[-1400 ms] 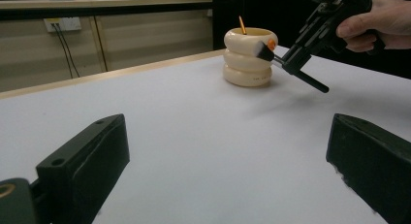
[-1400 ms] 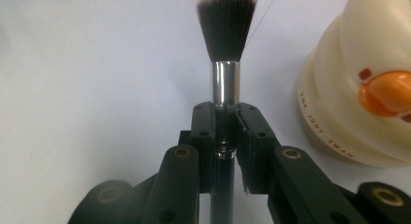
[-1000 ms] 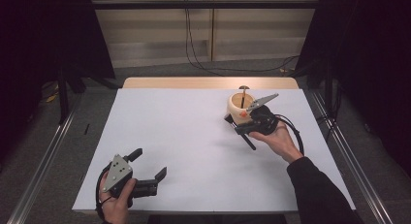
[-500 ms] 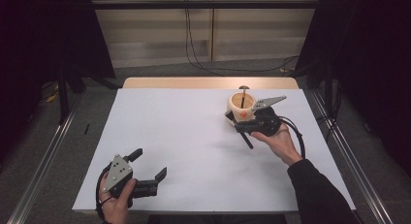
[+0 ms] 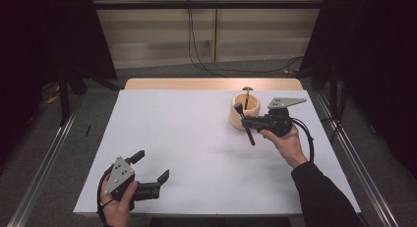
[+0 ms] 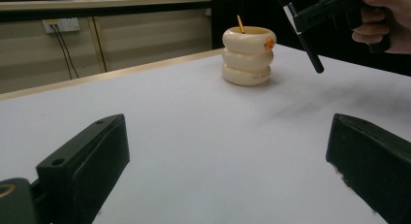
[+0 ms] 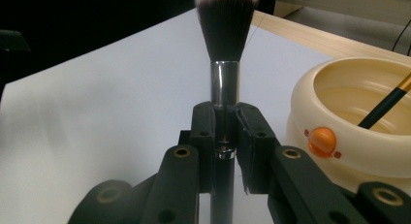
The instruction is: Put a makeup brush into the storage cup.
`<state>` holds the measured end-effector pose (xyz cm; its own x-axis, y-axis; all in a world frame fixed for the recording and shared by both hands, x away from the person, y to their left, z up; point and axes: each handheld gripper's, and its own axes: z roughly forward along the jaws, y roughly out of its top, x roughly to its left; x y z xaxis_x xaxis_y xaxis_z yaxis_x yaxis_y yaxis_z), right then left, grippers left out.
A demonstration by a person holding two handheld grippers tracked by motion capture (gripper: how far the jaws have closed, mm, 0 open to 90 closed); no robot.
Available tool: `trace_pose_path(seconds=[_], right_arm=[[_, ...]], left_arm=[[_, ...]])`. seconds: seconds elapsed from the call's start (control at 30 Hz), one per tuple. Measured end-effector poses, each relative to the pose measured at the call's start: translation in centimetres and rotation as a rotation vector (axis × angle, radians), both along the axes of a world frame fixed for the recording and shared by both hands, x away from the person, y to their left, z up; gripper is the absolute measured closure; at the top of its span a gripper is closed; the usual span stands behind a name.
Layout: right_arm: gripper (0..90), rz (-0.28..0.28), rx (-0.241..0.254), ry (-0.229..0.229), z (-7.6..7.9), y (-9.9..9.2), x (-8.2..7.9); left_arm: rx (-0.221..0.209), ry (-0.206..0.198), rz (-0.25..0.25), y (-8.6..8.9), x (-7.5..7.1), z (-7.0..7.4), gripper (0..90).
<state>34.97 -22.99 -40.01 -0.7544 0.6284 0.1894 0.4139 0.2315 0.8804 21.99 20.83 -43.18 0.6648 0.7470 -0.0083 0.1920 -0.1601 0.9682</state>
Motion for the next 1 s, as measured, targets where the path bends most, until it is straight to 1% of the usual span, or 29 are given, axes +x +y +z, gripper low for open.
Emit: trace_pose_path(seconds=[0.07, 0.13, 0.17, 0.23, 0.3, 0.37, 0.47, 0.5, 0.6, 0.67, 0.7, 0.73, 0.87, 0.93, 0.97, 1.0], right_arm=[[78.5, 0.002, 0.029, 0.001, 0.1, -0.1, 0.0], [78.5, -0.002, 0.041, -0.014, 0.2, -0.1, -0.1], [78.5, 0.002, 0.05, -0.027, 0.4, -0.2, -0.2], [78.5, -0.005, 0.067, -0.05, 0.7, -0.3, -0.4], [78.5, -0.001, 0.095, -0.069, 0.9, -0.4, -0.5], [78.5, -0.012, 0.104, -0.094, 1.2, -0.6, -0.7], [78.6, -0.025, 0.109, -0.117, 1.5, -0.7, -0.8], [78.6, -0.024, 0.121, -0.119, 1.6, -0.7, -0.8], [78.6, -0.033, 0.129, -0.125, 1.8, -0.8, -0.8], [78.5, -0.032, 0.135, -0.124, 1.9, -0.7, -0.8], [78.6, -0.031, 0.134, -0.127, 2.0, -0.7, -0.8], [78.5, -0.033, 0.135, -0.123, 2.0, -0.7, -0.8], [78.5, -0.029, 0.138, -0.121, 2.3, -0.7, -0.7], [78.5, -0.027, 0.144, -0.123, 2.5, -0.8, -0.7], [78.5, -0.027, 0.148, -0.13, 2.6, -0.8, -0.6], [78.5, -0.028, 0.158, -0.126, 2.7, -0.9, -0.6]], left_arm=[[0.0, 0.001, -0.001, 0.0, 0.0, 0.0, 1.6], [-0.003, 0.002, -0.001, 0.0, 0.0, 0.0, 1.6], [-0.002, 0.001, -0.002, 0.0, 0.0, 0.0, 1.6], [-0.006, 0.002, -0.004, 0.0, 0.0, 0.0, 1.6], [-0.004, 0.002, -0.003, 0.0, 0.0, 0.0, 1.6], [-0.006, 0.001, -0.004, 0.0, 0.0, 0.0, 1.6], [-0.007, 0.0, -0.004, 0.0, 0.1, 0.0, 1.6], [-0.006, 0.001, -0.003, 0.0, 0.1, 0.0, 1.6], [-0.011, 0.0, -0.003, 0.0, 0.1, -0.1, 1.6], [-0.034, -0.003, -0.005, -0.1, 0.1, -0.1, 1.7], [-0.039, -0.002, -0.005, -0.1, 0.1, -0.1, 1.8], [-0.033, -0.003, -0.001, -0.1, 0.1, -0.1, 1.8], [-0.056, -0.005, -0.009, -0.2, 0.1, -0.1, 1.7], [-0.059, -0.004, -0.005, -0.3, 0.1, -0.2, 1.7], [-0.067, -0.003, -0.004, -0.3, 0.1, -0.2, 1.7], [-0.069, -0.003, -0.004, -0.4, 0.1, -0.2, 1.7]])
